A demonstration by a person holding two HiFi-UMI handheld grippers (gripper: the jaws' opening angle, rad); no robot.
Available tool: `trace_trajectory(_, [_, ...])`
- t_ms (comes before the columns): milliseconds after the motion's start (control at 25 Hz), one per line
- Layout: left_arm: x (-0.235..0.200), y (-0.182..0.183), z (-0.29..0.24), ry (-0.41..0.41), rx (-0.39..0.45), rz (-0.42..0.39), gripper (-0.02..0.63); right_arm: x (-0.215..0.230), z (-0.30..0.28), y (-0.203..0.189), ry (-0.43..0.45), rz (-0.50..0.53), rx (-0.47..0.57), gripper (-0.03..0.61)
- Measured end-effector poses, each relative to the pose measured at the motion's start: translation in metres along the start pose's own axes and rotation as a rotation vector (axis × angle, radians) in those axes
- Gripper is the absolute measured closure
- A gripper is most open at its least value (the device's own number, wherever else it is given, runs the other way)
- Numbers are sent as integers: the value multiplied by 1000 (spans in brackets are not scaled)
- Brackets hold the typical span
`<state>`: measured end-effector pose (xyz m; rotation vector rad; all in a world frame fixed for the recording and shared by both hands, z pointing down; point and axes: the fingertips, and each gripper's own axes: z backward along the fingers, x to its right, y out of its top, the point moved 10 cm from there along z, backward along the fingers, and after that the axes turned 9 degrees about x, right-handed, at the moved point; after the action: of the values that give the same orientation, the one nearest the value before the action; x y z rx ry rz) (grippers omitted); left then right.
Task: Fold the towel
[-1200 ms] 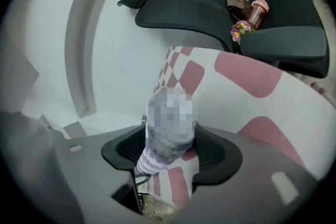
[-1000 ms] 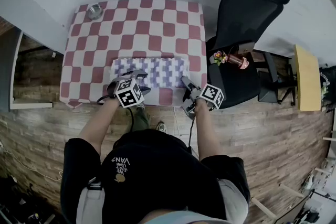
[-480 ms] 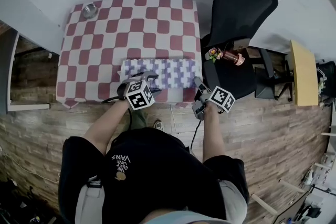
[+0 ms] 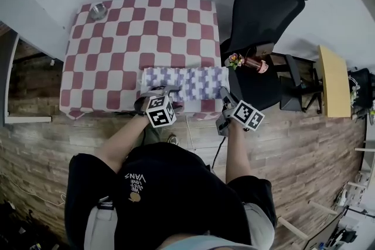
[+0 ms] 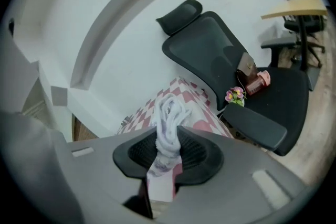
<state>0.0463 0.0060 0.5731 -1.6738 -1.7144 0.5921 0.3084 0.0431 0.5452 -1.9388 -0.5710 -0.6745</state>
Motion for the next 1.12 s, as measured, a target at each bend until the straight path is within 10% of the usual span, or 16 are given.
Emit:
trace_trajectory(480, [-6,-23,91,278,129,148,365,-159,-38,-30,207,757,-154,479])
trace_trajectory(1120, [19,-122,181,574,94,457,365,-229,-93,-174,460,1206,-435,465])
